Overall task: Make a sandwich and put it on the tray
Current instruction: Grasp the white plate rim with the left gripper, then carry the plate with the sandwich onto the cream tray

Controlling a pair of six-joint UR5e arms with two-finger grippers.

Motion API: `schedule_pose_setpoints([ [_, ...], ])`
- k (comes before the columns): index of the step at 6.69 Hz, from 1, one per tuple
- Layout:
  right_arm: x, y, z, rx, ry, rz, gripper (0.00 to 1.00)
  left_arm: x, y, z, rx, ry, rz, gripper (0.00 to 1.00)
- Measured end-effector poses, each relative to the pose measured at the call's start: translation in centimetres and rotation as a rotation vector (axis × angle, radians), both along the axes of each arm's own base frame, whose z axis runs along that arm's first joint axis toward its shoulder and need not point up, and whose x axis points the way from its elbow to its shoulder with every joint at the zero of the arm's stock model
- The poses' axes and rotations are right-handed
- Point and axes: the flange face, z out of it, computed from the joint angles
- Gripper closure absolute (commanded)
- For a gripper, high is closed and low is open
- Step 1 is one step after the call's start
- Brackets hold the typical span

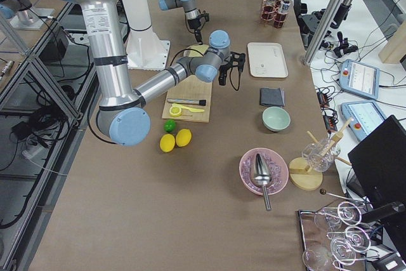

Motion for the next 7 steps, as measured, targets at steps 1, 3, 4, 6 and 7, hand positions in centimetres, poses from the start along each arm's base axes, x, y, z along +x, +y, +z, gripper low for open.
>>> schedule_pose_setpoints([
  [1, 0.1, 0.0, 0.0, -0.001, 0.000, 0.001, 0.01, -0.2, 0.0, -0.4, -0.001, 0.009, -0.001, 1.00],
  [3, 0.1, 0.0, 0.0, -0.001, 0.000, 0.001, 0.01, -1.0, -0.5, -1.7, -0.025, 0.045, -0.020, 1.00],
  [4, 0.2, 0.0, 0.0, -0.001, 0.000, 0.001, 0.01, -2.0, -1.5, -2.3, -0.039, 0.067, -0.033, 1.00],
  [6, 0.2, 0.0, 0.0, -0.001, -0.001, 0.001, 0.01, -4.0, -4.7, -4.0, -0.127, 0.134, -0.075, 1.00],
  [7, 0.2, 0.0, 0.0, -0.002, -0.002, 0.002, 0.01, -4.6, -7.0, -5.4, -0.187, 0.181, -0.127, 1.00],
])
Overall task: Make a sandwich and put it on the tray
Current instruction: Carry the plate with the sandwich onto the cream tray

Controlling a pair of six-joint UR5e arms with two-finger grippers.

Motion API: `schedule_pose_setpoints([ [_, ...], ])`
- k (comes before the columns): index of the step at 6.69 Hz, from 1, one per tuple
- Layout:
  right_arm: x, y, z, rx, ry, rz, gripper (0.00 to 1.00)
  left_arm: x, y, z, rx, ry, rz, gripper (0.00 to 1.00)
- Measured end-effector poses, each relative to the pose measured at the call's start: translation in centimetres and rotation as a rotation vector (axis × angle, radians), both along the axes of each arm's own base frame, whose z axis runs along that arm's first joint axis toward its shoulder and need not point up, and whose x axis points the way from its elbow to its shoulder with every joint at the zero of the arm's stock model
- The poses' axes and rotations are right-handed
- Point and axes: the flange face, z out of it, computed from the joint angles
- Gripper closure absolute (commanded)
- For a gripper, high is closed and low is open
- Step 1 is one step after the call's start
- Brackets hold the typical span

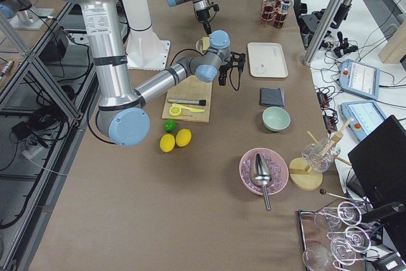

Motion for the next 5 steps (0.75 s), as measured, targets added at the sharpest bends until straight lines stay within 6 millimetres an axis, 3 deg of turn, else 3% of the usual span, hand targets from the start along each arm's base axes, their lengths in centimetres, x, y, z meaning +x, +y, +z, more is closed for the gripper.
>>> schedule_pose_setpoints([
  [2, 0.1, -0.1, 0.0, -0.002, 0.000, 0.003, 0.01, -0.1, -5.9, -1.4, -0.093, 0.032, -0.104, 1.00],
  [5, 0.3, -0.2, 0.1, -0.002, 0.001, 0.008, 0.01, 1.0, -17.5, -1.9, -0.168, -0.024, -0.222, 1.00],
])
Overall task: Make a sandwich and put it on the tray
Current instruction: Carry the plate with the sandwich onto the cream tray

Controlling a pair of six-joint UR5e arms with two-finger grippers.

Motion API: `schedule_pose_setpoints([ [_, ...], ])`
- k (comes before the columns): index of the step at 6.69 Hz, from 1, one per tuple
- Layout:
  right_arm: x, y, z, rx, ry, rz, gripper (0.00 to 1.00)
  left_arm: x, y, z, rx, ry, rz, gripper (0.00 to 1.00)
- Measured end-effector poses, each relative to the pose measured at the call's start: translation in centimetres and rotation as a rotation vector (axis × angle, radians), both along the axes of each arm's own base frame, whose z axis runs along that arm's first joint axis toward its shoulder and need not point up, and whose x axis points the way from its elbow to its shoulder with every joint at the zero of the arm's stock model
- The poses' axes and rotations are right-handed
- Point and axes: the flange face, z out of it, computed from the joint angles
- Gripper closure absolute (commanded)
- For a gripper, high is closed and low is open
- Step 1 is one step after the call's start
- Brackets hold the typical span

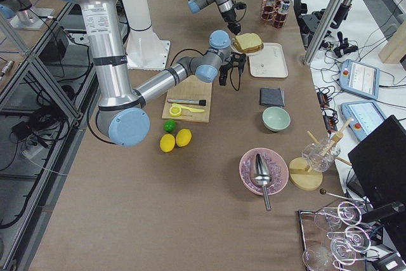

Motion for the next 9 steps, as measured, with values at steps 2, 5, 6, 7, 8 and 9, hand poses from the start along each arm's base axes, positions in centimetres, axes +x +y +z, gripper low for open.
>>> schedule_pose_setpoints([
  [2, 0.2, -0.1, 0.1, 0.000, 0.001, 0.002, 0.01, 1.2, -6.0, 1.2, -0.054, -0.066, -0.039, 1.00],
  [5, 0.3, -0.3, 0.2, 0.002, 0.003, 0.006, 0.01, 3.5, -8.7, 2.2, -0.084, -0.115, -0.049, 1.00],
  [6, 0.3, -0.4, 0.2, 0.002, 0.004, 0.006, 0.01, 4.4, -8.7, 2.8, -0.086, -0.123, -0.043, 1.00],
  [7, 0.3, -0.6, 0.2, 0.003, 0.004, 0.007, 0.01, 5.3, -8.3, 3.1, -0.084, -0.128, -0.038, 0.93],
  [8, 0.3, -0.8, 0.2, 0.003, 0.004, 0.009, 0.01, 6.0, -7.7, 3.2, -0.079, -0.132, -0.037, 0.25],
  [9, 0.3, -1.0, 0.2, 0.004, 0.003, 0.011, 0.01, 6.3, -7.4, 3.4, -0.068, -0.139, -0.031, 0.02],
])
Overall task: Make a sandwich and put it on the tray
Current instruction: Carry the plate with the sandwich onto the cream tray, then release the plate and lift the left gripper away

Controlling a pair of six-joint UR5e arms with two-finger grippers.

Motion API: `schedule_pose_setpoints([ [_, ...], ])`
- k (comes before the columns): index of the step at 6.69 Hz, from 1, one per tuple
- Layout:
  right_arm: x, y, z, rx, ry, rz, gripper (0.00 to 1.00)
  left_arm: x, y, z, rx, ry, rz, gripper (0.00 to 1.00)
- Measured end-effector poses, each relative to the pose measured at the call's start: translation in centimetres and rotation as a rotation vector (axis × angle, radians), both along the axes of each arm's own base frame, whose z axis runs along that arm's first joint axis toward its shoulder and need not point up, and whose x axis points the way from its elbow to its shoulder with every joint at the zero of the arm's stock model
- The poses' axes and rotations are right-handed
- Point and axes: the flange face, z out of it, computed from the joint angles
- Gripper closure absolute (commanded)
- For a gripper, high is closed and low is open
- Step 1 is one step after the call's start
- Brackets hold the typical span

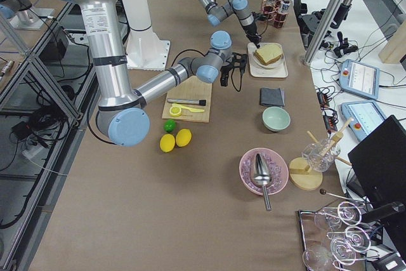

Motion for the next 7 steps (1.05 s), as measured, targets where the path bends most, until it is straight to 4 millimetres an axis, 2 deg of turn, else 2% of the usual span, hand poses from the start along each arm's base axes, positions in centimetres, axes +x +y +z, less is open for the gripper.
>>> schedule_pose_setpoints([
  [2, 0.1, -0.2, -0.1, 0.000, -0.002, 0.002, 0.01, -0.8, -0.4, -0.2, 0.027, -0.009, 0.006, 0.02],
  [3, 0.3, -0.3, -0.2, 0.000, -0.004, 0.003, 0.01, -2.4, -1.1, -0.6, 0.037, 0.007, 0.004, 0.02],
  [5, 0.7, -0.9, -1.0, 0.026, -0.008, 0.017, 0.00, -7.8, -1.0, 0.4, 0.106, 0.006, 0.039, 0.02],
  [7, 1.6, -2.0, -1.4, 0.141, 0.019, 0.086, 0.00, -14.4, 0.7, 4.1, 0.255, -0.073, 0.116, 0.02],
])
